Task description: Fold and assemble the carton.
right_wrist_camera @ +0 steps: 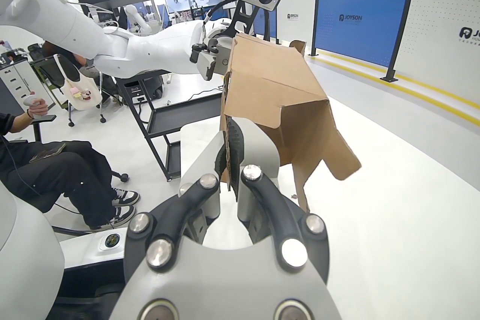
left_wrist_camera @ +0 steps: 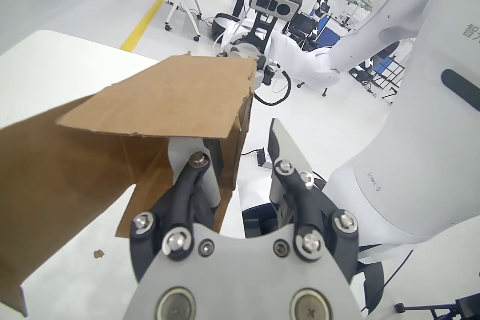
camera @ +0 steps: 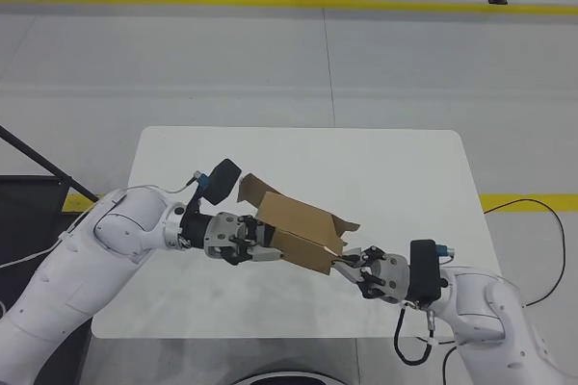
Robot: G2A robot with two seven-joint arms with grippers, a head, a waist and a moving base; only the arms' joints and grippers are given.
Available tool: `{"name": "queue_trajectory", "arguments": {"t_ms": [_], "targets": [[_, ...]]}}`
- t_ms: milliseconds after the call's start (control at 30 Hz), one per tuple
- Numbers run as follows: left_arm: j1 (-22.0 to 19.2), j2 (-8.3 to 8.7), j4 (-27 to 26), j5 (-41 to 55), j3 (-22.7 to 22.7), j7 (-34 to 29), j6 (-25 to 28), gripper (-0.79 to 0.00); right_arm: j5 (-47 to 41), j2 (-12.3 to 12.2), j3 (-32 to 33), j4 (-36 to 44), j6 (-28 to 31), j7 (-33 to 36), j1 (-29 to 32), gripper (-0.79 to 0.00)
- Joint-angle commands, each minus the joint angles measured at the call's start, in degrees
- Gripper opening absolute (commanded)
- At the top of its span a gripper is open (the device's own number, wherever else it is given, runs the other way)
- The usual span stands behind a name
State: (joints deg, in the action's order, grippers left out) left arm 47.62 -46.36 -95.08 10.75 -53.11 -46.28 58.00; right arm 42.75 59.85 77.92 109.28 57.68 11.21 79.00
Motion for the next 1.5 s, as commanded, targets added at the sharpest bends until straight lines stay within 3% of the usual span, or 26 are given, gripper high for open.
{"name": "queue_trajectory", "arguments": {"t_ms": [0, 100, 367, 467, 633, 700, 733, 767, 1067, 1467], "targets": [[-0.27, 0.2, -0.12, 0.19, 0.54, 0.0, 0.0, -0.533, -0.1, -0.05, -0.04, -0.08, 0.0, 0.05, -0.11, -0.785], [-0.61, 0.42, -0.12, 0.15, 1.14, 0.0, 0.0, -0.64, -0.19, -0.11, -0.1, -0.15, -0.02, 0.06, -0.21, -0.785], [-1.3, 0.68, 0.34, 0.55, 1.72, 0.0, 0.0, -0.696, -0.19, -0.29, 0.0, -0.3, -0.53, -0.01, -0.23, -0.785], [-1.39, 0.73, 0.35, 0.62, 1.87, 0.0, 0.0, -0.785, -0.15, -0.35, -0.01, -0.28, -0.72, -0.06, -0.17, -0.785], [-1.46, 0.78, 0.34, 0.65, 2.02, 0.0, 0.0, -0.785, -0.24, -0.45, -0.21, -0.25, -0.7, 0.03, -0.24, -0.785], [-1.51, 0.77, 0.38, 0.47, 2.12, 0.0, 0.0, -0.785, -0.33, -0.47, -0.33, -0.25, -0.68, 0.0, -0.31, -0.489], [-1.54, 0.76, 0.39, 0.5, 2.1, 0.0, 0.0, -0.785, -0.39, -0.48, -0.37, -0.31, -0.75, -0.06, -0.32, -0.403], [-1.55, 0.73, 0.41, 0.48, 2.11, 0.0, 0.0, -0.785, -0.5, -0.49, -0.4, -0.33, -0.88, -0.16, -0.32, 0.0], [-1.72, 0.31, 0.23, 5.26, 1.6, 0.0, 0.0, -0.785, 0.37, -0.58, 3.19, 0.12, 0.32, -8.49, 2.13, 0.0], [-2.89, -0.14, 0.42, 6.72, 2.28, 0.0, 0.0, -0.785, 15.48, -1.62, 6.29, 2.71, 0.32, -28.03, 8.35, 0.0]]}}
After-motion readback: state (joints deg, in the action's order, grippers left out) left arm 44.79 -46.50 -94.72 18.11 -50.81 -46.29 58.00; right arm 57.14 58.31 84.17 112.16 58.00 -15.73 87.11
